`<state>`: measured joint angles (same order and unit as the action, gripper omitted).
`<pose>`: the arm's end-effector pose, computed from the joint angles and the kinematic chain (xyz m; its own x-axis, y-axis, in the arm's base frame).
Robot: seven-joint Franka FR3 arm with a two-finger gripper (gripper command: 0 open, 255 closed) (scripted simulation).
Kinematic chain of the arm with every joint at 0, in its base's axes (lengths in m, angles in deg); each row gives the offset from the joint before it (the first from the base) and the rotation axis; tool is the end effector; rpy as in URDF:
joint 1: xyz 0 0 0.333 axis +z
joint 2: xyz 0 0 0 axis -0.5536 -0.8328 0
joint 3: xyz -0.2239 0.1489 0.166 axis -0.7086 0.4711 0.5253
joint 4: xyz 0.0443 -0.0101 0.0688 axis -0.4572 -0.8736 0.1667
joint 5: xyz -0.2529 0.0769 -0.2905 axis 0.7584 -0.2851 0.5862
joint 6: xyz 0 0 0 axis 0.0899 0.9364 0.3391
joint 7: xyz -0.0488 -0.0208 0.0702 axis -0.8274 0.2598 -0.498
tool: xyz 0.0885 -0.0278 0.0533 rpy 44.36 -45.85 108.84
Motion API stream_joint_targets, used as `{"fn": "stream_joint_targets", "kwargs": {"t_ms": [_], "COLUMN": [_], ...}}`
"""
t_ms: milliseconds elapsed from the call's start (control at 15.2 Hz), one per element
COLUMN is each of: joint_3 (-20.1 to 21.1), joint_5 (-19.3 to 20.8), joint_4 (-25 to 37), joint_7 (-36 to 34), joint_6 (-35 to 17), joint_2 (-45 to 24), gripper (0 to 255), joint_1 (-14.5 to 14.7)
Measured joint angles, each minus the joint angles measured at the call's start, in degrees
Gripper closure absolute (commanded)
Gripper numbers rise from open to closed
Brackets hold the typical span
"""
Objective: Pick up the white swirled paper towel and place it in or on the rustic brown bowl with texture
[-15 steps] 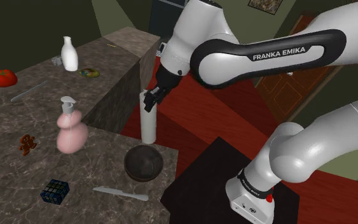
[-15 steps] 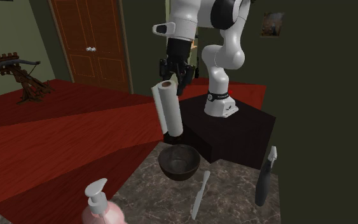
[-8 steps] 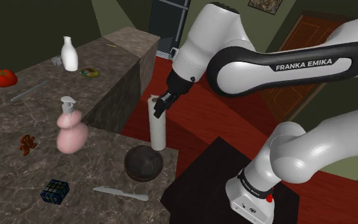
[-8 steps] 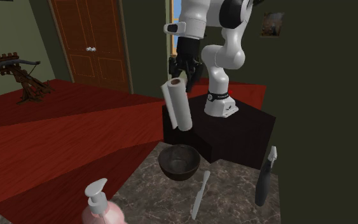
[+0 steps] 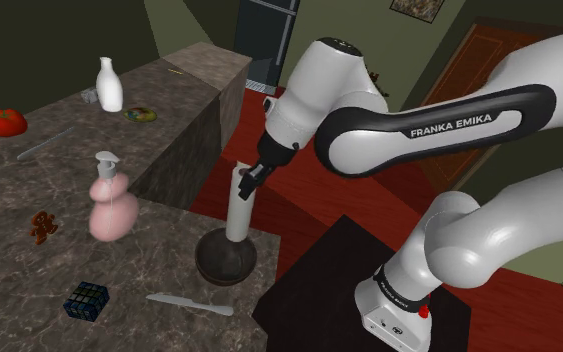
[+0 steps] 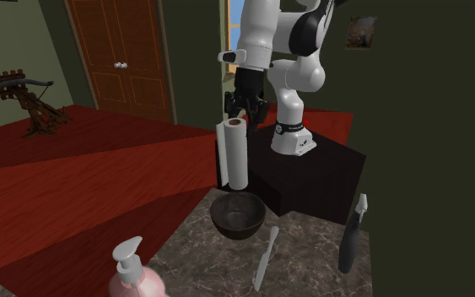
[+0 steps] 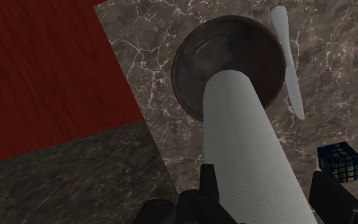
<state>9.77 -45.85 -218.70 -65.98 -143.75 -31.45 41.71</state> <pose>0.3593 0.2003 0.4162 0.9485 0.2222 0.2259 0.2291 -0.9734 -0.0044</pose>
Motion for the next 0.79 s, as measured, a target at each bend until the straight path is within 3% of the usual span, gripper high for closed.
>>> {"fn": "stream_joint_targets", "kwargs": {"t_ms": [792], "joint_3": [2.5], "joint_5": [0.9], "joint_4": [-4.8], "joint_7": [-1.6], "joint_6": [-11.6], "joint_2": [-6.9], "gripper": [255], "joint_1": [-1.0]}}
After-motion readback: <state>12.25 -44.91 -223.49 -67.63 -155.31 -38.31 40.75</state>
